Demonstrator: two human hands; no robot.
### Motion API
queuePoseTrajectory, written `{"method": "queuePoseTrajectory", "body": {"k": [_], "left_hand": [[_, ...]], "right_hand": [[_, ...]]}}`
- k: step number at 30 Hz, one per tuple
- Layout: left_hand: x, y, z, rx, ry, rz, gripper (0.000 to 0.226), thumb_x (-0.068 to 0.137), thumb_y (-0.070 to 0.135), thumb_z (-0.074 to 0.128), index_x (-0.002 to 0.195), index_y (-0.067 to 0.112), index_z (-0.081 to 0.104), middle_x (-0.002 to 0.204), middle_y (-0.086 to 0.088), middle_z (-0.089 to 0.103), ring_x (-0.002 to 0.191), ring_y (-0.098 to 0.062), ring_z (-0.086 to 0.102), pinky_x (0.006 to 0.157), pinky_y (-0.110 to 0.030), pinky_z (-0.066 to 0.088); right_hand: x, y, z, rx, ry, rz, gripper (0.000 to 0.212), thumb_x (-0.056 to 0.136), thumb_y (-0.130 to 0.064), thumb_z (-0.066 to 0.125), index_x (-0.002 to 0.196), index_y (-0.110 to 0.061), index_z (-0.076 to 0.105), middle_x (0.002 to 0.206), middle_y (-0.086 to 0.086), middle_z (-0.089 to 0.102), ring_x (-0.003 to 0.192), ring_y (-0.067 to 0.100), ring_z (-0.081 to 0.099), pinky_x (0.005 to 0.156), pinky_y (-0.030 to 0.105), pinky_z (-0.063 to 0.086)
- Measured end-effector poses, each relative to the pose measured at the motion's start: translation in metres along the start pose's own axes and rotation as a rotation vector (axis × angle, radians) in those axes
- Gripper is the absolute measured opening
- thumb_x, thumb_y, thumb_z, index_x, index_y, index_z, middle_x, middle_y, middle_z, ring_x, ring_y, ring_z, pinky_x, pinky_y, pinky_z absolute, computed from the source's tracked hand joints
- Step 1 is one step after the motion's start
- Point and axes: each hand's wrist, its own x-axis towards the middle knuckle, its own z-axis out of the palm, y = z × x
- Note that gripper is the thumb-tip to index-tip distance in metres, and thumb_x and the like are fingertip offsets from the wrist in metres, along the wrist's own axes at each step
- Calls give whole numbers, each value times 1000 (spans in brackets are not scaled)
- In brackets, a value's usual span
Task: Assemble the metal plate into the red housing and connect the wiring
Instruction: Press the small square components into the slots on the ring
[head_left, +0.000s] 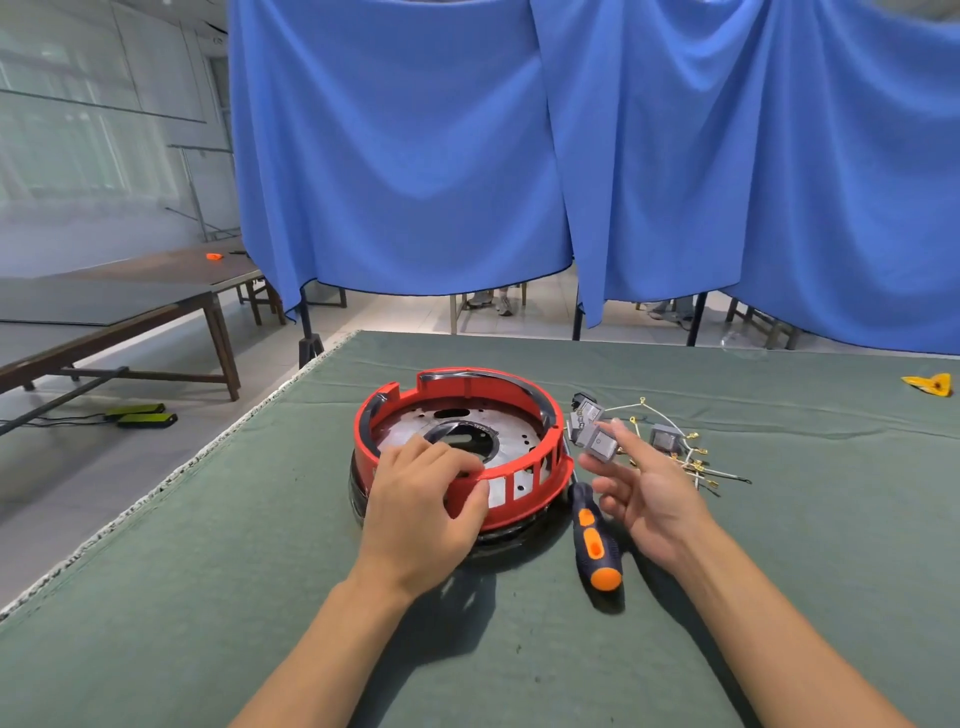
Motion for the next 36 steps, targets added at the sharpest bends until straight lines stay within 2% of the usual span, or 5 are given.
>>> {"method": "queuePoseTrajectory", "body": {"k": [9,18,22,27,36], "left_hand": [[-1,-5,-1,-149,17,-84,18,80,17,55,84,19,72,83,19,63,86,4,50,85,-7,28],[-1,-5,0,-256,62,-195,30,73,5,45,79,17,72,80,19,62,89,-10,55,84,-9,33],[-1,-8,1,-303,168,-180,28,72,0,43,73,12,69,78,12,63,87,-10,55,82,-27,42],[0,-14,0,-393,334,-342,33,75,3,34,75,16,64,80,4,64,84,-2,56,76,-11,40],[0,-17,-4,-312,265,-308,32,63,0,40,68,22,62,72,13,62,75,-9,58,71,-17,44]], "right_hand": [[-14,-1,8,46,-194,73,39,69,-34,72,99,-9,66,85,16,74,53,13,68,41,18,51],[-25,-3,25,-197,-249,-85,43,53,-35,79,93,-22,71,82,1,72,63,12,64,46,20,48],[-27,-1,30,-235,-247,-98,35,57,-29,78,88,-13,72,66,0,61,50,11,51,41,18,41],[-32,1,34,-387,-322,-104,28,66,-23,77,87,-8,67,59,5,64,54,22,67,41,22,49],[-40,0,37,-567,-453,-64,23,82,-7,70,100,-1,56,79,18,73,67,30,72,47,25,55]]}}
